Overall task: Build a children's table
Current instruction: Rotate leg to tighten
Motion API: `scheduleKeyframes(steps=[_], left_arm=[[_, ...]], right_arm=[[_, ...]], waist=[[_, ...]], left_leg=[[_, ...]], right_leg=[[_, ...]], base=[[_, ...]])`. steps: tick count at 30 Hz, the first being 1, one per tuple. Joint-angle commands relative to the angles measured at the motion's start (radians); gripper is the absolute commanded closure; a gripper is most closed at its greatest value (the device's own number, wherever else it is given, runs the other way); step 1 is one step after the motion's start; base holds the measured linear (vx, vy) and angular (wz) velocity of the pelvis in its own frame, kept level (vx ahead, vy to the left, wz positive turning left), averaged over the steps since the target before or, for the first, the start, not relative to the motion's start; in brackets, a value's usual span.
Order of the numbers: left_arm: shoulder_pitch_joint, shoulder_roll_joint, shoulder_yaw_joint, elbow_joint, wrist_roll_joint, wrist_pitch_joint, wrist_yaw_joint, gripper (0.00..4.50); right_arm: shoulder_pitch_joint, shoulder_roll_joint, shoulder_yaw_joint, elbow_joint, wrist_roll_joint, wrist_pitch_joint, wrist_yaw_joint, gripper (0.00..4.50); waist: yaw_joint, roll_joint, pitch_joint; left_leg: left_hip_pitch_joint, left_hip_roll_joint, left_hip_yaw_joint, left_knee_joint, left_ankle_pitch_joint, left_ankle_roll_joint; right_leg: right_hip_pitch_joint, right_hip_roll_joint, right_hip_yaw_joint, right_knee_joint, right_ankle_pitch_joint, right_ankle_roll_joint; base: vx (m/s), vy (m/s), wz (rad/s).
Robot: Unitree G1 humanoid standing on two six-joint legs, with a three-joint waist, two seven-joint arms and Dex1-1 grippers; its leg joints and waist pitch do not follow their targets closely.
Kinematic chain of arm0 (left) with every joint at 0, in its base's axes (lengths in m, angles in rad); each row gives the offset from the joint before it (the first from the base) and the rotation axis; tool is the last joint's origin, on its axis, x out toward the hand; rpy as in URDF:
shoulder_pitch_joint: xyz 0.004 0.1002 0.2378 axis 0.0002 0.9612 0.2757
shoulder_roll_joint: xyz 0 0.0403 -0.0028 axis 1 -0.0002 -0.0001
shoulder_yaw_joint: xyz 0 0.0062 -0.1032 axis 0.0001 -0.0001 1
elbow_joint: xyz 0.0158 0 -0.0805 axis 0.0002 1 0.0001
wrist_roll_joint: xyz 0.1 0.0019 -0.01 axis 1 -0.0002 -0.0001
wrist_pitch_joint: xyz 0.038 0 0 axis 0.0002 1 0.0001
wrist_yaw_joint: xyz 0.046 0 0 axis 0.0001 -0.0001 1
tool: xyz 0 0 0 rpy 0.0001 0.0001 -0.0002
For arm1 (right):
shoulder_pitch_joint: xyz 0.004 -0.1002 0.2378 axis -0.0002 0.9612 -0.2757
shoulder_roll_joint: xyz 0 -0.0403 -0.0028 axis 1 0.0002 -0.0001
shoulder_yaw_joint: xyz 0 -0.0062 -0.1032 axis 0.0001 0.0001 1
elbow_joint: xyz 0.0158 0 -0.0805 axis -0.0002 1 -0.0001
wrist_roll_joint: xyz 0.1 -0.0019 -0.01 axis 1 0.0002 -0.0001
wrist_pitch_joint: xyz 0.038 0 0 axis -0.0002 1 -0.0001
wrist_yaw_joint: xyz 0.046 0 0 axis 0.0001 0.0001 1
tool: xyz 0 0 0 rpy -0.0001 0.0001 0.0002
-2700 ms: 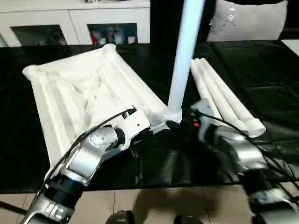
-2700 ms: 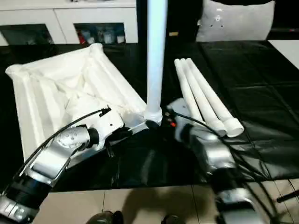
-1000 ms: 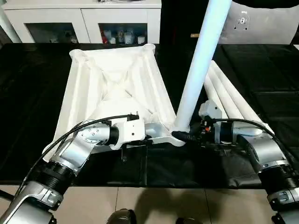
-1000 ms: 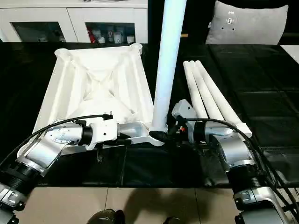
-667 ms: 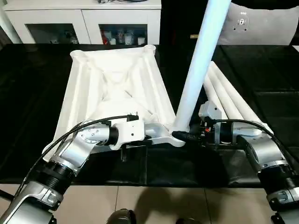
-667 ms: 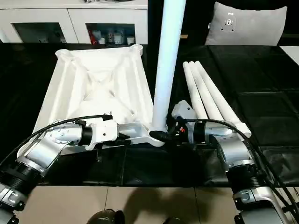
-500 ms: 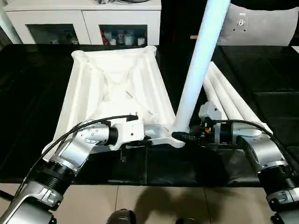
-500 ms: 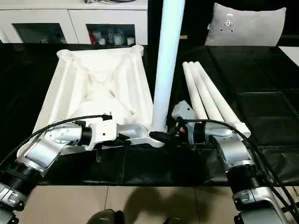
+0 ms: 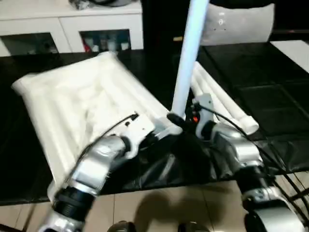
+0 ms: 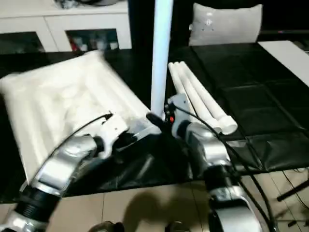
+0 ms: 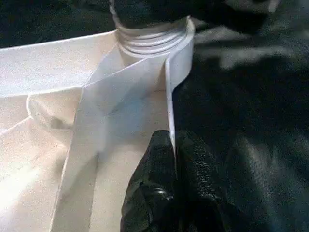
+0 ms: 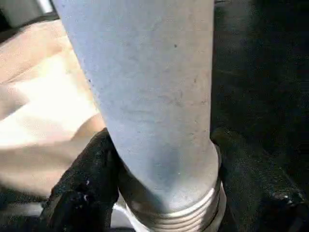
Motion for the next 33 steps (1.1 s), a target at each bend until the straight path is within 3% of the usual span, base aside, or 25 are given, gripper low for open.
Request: scheduleKeyframes(steps=[1,2,4,5,6,8,12,13,17,19,20,23,24,28,33], left_arm=[[-0.029,-0.050,-0.050,-0.077,-0.002,-0.008,0.022,4.50],[-0.035,-0.062,-0.055,-0.070,0.011,-0.009,0.042,4.50],[-0.044,-0.061,-0.059,-0.056,0.024,-0.009,0.059,4.50],[-0.046,-0.060,-0.059,-0.053,0.025,-0.010,0.061,4.50],[-0.054,-0.054,-0.055,-0.036,0.033,-0.007,0.075,4.50],[-0.056,-0.052,-0.053,-0.033,0.035,-0.005,0.079,4.50],[-0.059,-0.036,-0.050,-0.025,0.043,-0.011,0.077,4.50],[-0.059,-0.031,-0.049,-0.022,0.048,-0.013,0.078,4.50],[-0.066,0.004,-0.048,0.020,0.051,-0.058,0.063,4.50],[-0.074,0.033,-0.051,0.049,0.046,-0.099,0.040,4.50],[-0.079,0.049,-0.052,0.064,0.042,-0.118,0.021,4.50],[-0.089,0.084,-0.060,0.094,0.035,-0.170,-0.024,4.50],[-0.093,0.108,-0.066,0.115,0.030,-0.215,-0.055,4.50],[-0.097,0.149,-0.076,0.151,0.016,-0.277,-0.115,4.50],[-0.105,0.219,-0.100,0.199,-0.016,-0.409,-0.253,4.50]], right_arm=[[0.005,0.057,0.054,0.072,-0.025,0.043,-0.033,1.85],[0.001,0.062,0.058,0.085,-0.041,0.032,-0.055,1.85],[0.006,0.065,0.047,0.082,-0.040,0.028,-0.065,1.85],[0.007,0.065,0.045,0.080,-0.037,0.028,-0.064,1.85],[0.016,0.064,0.025,0.062,-0.018,0.030,-0.052,1.32],[0.019,0.062,0.017,0.056,-0.011,0.029,-0.047,1.15],[0.028,0.037,0.016,0.044,-0.017,-0.002,-0.022,0.75],[0.031,0.026,0.019,0.043,-0.020,-0.018,-0.011,0.63],[0.069,-0.027,0.016,-0.001,-0.008,-0.061,0.079,0.31],[0.095,-0.070,0.012,-0.047,0.006,-0.070,0.142,0.08],[0.107,-0.098,0.010,-0.074,0.014,-0.073,0.179,0.08],[0.124,-0.168,0.002,-0.123,0.025,-0.110,0.262,0.08],[0.127,-0.205,-0.005,-0.141,0.033,-0.132,0.307,0.08],[0.126,-0.265,-0.011,-0.183,0.049,-0.142,0.390,0.08],[0.120,-0.354,0.023,-0.210,0.044,-0.151,0.514,0.08]], waist=[[0.005,-0.008,-0.050],[0.006,-0.006,-0.048],[0.006,-0.006,-0.046],[0.006,0.000,-0.045],[0.006,0.009,-0.047],[0.007,0.004,-0.050],[0.011,0.010,-0.047],[0.012,0.007,-0.048],[0.023,0.004,-0.049],[0.031,0.001,-0.050],[0.038,0.004,-0.054],[0.040,0.005,-0.059],[0.040,0.008,-0.060],[0.042,0.008,-0.062],[0.052,0.008,-0.069]], left_leg=[[0.033,0.066,-0.052,-0.085,-0.503,-0.037],[0.040,0.065,-0.050,-0.083,-0.515,-0.035],[0.039,0.064,-0.053,-0.086,-0.535,-0.037],[0.040,0.065,-0.054,-0.089,-0.554,-0.041],[0.040,0.065,-0.057,-0.092,-0.566,-0.045],[0.040,0.068,-0.056,-0.097,-0.567,-0.046],[0.039,0.069,-0.054,-0.099,-0.578,-0.051],[0.040,0.069,-0.052,-0.098,-0.579,-0.049],[0.039,0.068,-0.048,-0.095,-0.532,-0.028],[0.034,0.069,-0.046,-0.097,-0.496,-0.015],[0.034,0.073,-0.045,-0.097,-0.468,-0.011],[0.024,0.075,-0.042,-0.096,-0.403,0.008],[0.022,0.075,-0.041,-0.094,-0.392,0.016],[0.021,0.075,-0.037,-0.088,-0.350,0.040],[0.018,0.076,-0.032,-0.079,-0.247,0.085]], right_leg=[[0.012,-0.080,0.034,-0.108,-0.620,-0.099],[0.004,-0.079,0.034,-0.113,-0.626,-0.093],[0.005,-0.078,0.031,-0.116,-0.635,-0.082],[0.005,-0.076,0.029,-0.117,-0.630,-0.074],[0.008,-0.074,0.027,-0.114,-0.607,-0.073],[0.012,-0.074,0.026,-0.114,-0.556,-0.082],[0.008,-0.074,0.029,-0.110,-0.509,-0.106],[0.008,-0.076,0.030,-0.111,-0.506,-0.106],[0.010,-0.078,0.033,-0.114,-0.509,-0.105],[0.016,-0.078,0.036,-0.112,-0.484,-0.103],[0.017,-0.077,0.037,-0.107,-0.444,-0.109],[0.026,-0.075,0.037,-0.094,-0.327,-0.144],[0.029,-0.076,0.035,-0.090,-0.305,-0.165],[0.033,-0.078,0.037,-0.085,-0.271,-0.190],[0.042,-0.077,0.030,-0.072,-0.162,-0.236]], base=[[0.000,0.000,0.00],[0.000,0.000,0.00],[0.000,0.000,0.00],[0.000,0.000,0.00],[0.000,0.000,0.00],[0.000,0.000,0.00],[0.000,0.000,0.00],[0.000,0.000,0.00],[0.000,0.000,0.00],[0.000,0.000,0.00],[0.000,0.000,0.00],[0.000,0.000,0.00],[0.000,0.000,0.00],[0.000,0.000,0.00],[0.000,0.000,0.00]])
